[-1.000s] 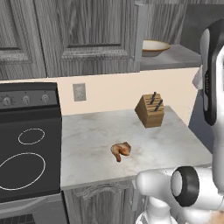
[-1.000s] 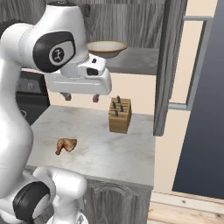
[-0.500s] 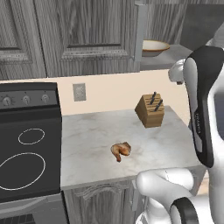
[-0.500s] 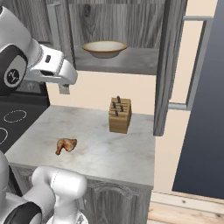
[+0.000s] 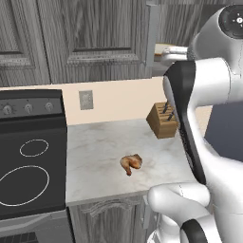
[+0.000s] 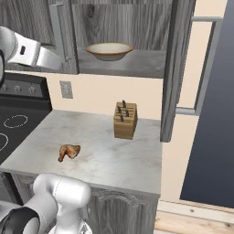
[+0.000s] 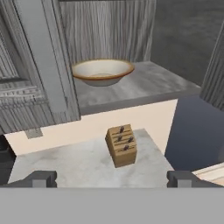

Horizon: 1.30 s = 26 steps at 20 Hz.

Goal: Retrieve the bowl from the cabinet, then place the raw meat into the bowl to avoid contamination.

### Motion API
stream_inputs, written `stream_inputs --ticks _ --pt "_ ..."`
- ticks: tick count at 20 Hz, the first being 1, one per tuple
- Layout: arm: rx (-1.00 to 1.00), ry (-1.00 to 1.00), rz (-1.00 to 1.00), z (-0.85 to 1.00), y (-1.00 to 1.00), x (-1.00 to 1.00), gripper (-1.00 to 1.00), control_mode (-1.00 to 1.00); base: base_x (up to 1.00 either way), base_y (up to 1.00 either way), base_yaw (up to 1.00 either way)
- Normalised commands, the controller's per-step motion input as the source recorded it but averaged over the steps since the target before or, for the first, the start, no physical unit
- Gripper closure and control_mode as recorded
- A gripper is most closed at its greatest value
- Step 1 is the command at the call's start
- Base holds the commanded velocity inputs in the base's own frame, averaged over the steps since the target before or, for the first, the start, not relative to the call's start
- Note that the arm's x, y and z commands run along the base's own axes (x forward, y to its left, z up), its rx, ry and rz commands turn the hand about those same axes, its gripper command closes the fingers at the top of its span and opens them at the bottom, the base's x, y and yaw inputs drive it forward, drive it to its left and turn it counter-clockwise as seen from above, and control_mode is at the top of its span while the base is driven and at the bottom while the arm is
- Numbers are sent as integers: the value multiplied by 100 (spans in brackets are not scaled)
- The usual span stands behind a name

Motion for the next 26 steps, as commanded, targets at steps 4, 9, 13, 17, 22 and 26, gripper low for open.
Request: stream_inputs --ticks 4,9,13,17,22,26 --pt "0 -4 -2 0 43 35 -100 -100 0 0 0" --pt "0 6 2 0 27 32 -100 -100 0 0 0" --pt "-1 4 4 0 14 35 -100 -100 0 0 0" --pt "0 2 3 0 0 55 -100 -100 0 0 0" --pt "0 1 3 0 0 64 -100 -100 0 0 0" --pt "-2 0 0 0 0 42 -100 -100 0 0 0"
